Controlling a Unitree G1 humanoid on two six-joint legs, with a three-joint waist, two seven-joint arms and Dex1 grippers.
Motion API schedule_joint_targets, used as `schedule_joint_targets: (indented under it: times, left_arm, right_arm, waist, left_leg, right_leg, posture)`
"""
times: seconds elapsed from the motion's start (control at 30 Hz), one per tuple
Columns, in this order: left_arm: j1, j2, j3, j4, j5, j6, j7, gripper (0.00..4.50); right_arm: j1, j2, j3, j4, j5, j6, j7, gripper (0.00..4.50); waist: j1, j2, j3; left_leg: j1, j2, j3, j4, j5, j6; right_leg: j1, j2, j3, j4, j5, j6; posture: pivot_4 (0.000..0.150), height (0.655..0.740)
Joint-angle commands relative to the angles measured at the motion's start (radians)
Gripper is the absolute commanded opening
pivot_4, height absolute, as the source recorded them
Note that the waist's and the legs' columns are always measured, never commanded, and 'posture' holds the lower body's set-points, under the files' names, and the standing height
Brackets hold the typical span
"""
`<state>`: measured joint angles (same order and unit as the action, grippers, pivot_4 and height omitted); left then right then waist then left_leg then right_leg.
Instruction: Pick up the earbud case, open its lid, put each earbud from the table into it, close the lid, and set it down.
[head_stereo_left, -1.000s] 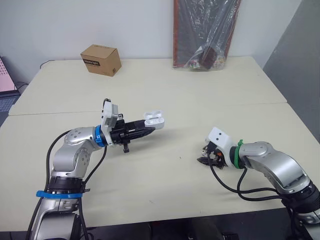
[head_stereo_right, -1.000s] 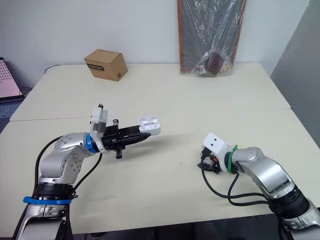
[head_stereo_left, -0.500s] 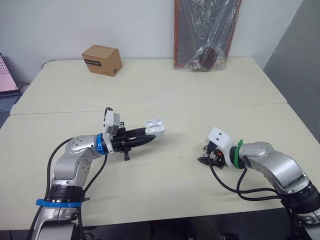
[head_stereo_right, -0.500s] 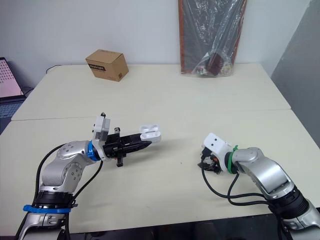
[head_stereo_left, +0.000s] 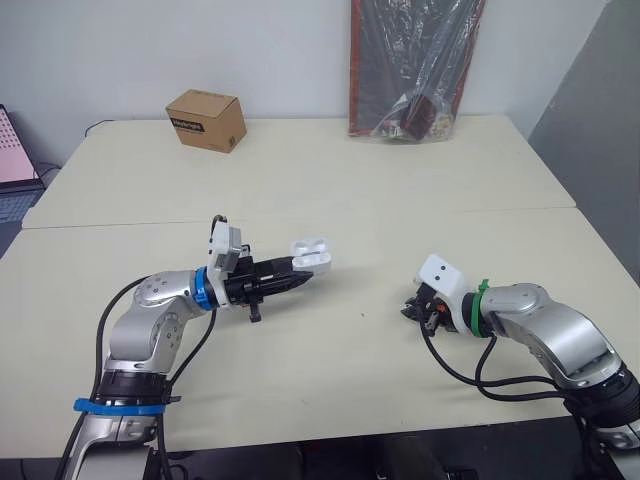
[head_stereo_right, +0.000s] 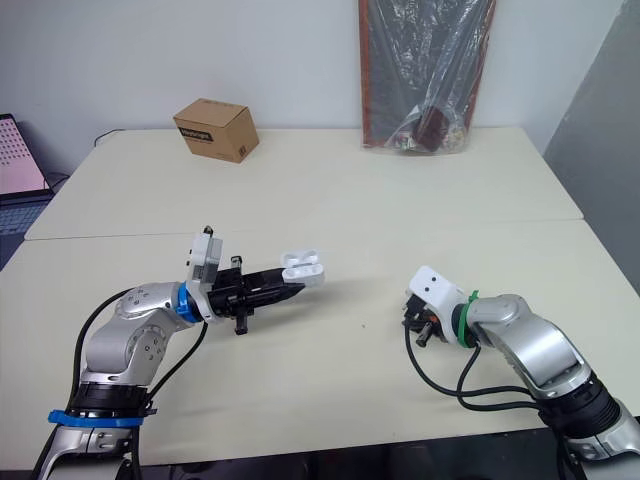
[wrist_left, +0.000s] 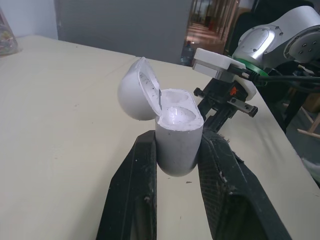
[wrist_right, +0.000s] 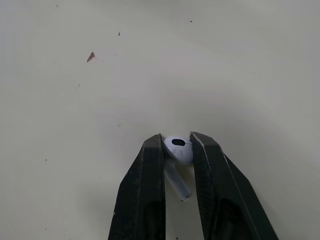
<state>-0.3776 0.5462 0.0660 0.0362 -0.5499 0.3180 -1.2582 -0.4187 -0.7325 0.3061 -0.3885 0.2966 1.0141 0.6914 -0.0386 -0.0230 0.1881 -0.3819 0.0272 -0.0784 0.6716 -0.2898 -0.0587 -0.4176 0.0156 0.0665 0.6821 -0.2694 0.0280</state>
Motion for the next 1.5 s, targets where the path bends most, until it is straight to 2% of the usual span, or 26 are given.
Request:
schedule_joint_targets:
  times: [0.03, 0.33, 0.7, 1.0, 1.5]
  left_arm:
    - [-0.014, -0.001, 0.000, -0.030, -0.011, -0.022, -0.008, 0.78]
    - [-0.016, 0.001, 0.000, -0.025, -0.010, -0.027, -0.012, 0.78]
    - [-0.025, 0.001, -0.007, -0.032, -0.014, -0.024, -0.012, 0.78]
    - [-0.017, 0.007, -0.002, -0.044, -0.018, -0.021, -0.007, 0.78]
    - [-0.019, 0.015, 0.001, -0.045, -0.018, -0.021, -0.012, 0.78]
  right_arm:
    - [-0.002, -0.015, -0.009, 0.000, -0.009, 0.007, 0.005, 0.49]
    - [-0.011, -0.056, 0.019, 0.011, -0.025, -0.045, 0.060, 0.42]
    - [-0.009, -0.192, 0.068, 0.086, -0.084, -0.396, 0.349, 0.42]
    - [0.004, -0.190, 0.073, 0.122, -0.092, -0.572, 0.516, 0.42]
    - [0.024, -0.153, 0.085, 0.155, -0.149, -0.669, 0.574, 0.42]
  waist:
    - [0.000, 0.000, 0.000]
    - [0.006, 0.000, 0.000]
    - [0.006, 0.000, 0.000]
    - [0.007, 0.000, 0.000]
    - [0.007, 0.000, 0.000]
  left_leg:
    - [0.000, 0.000, 0.000, 0.000, 0.000, 0.000]
    - [0.000, 0.000, 0.000, 0.000, 0.000, 0.000]
    - [0.000, 0.000, 0.000, 0.000, 0.000, 0.000]
    - [0.000, 0.000, 0.000, 0.001, 0.000, 0.000]
    - [0.001, 0.000, 0.000, 0.006, 0.000, 0.000]
  right_leg:
    - [0.000, 0.000, 0.000, 0.000, 0.000, 0.000]
    - [0.000, 0.000, 0.000, 0.000, 0.000, 0.000]
    - [0.000, 0.000, 0.000, 0.000, 0.000, 0.000]
    - [0.000, 0.000, 0.000, 0.000, 0.000, 0.000]
    - [0.004, 0.000, 0.000, 0.000, 0.001, 0.002]
  posture:
    - [0.150, 0.7400]
    - [0.150, 0.7400]
    - [0.150, 0.7400]
    - [0.150, 0.7400]
    - [0.150, 0.7400]
